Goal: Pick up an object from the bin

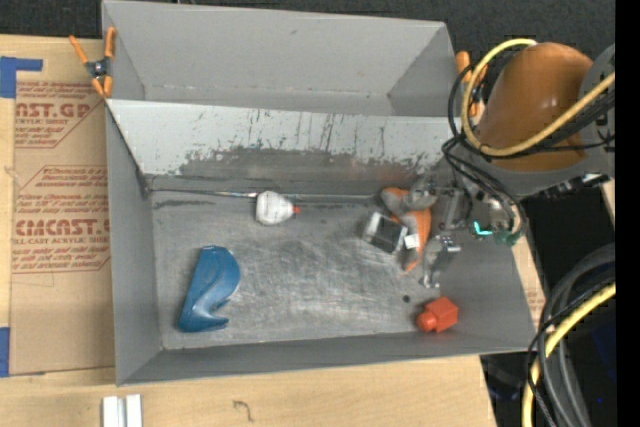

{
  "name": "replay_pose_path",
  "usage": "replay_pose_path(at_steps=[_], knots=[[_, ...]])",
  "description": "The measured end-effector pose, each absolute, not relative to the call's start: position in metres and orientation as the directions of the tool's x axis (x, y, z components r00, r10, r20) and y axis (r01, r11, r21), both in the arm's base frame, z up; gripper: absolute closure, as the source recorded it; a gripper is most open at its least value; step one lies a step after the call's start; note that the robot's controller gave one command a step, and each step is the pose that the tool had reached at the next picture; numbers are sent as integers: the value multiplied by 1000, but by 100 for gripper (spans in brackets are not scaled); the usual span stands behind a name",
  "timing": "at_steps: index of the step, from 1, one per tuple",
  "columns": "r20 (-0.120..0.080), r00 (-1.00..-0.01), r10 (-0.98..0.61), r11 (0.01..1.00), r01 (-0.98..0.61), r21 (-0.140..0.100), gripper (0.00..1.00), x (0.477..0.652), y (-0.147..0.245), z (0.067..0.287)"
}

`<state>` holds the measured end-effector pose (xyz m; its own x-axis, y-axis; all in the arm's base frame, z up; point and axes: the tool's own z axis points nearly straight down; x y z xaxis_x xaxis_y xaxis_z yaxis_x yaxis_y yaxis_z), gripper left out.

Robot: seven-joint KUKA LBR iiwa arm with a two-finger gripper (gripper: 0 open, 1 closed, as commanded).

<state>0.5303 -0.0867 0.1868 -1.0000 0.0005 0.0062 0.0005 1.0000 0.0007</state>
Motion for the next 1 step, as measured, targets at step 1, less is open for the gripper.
replay_pose_path(at_steps=[1], knots=[[-1,-1000,-1,1000,-1,0,0,532,-86,191]])
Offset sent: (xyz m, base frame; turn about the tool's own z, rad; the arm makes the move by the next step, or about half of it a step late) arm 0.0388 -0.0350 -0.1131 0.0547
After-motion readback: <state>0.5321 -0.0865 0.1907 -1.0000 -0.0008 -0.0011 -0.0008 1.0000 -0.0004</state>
